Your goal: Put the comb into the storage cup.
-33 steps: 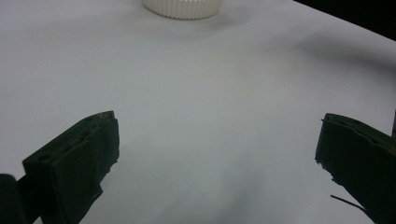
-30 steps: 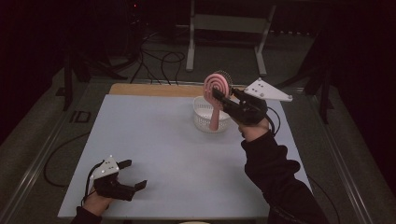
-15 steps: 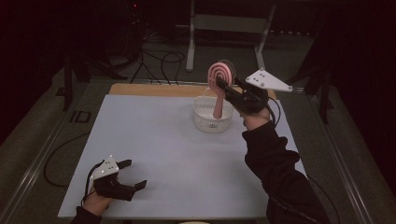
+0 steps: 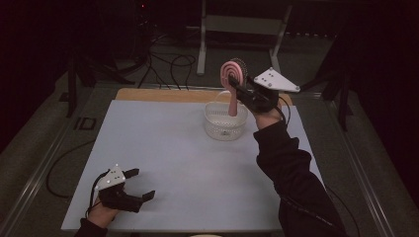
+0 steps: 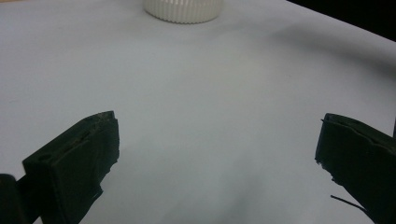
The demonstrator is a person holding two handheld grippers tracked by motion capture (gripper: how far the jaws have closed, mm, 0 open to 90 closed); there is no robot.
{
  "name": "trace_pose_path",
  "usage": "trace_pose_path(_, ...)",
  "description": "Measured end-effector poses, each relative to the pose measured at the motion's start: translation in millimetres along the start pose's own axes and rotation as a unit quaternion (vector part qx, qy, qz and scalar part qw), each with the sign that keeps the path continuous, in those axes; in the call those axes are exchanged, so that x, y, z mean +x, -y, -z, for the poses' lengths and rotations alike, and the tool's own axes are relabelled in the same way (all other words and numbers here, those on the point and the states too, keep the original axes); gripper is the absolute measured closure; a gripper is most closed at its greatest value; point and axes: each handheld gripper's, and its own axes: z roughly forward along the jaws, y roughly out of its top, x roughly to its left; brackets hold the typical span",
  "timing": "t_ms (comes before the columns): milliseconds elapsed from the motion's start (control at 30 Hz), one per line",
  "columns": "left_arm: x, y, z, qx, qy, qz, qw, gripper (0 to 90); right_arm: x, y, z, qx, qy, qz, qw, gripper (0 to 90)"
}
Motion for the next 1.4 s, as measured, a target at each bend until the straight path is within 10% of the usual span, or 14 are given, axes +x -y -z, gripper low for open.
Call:
trace_pose_path(167,0.0,-0.1,0.4,-0.001,0.001,-0.001,1.0000,0.1,0.3,13.3,-11.3,0.011,0.015,0.033,0.9993,65.3)
trace_pose_path(1400,0.9,0.5,1.4,-0.006,0.003,-0.002,1.0000,0.2,-15.2,91.8,-49.7,0.039,-0.010,0.064,0.9971,65.2)
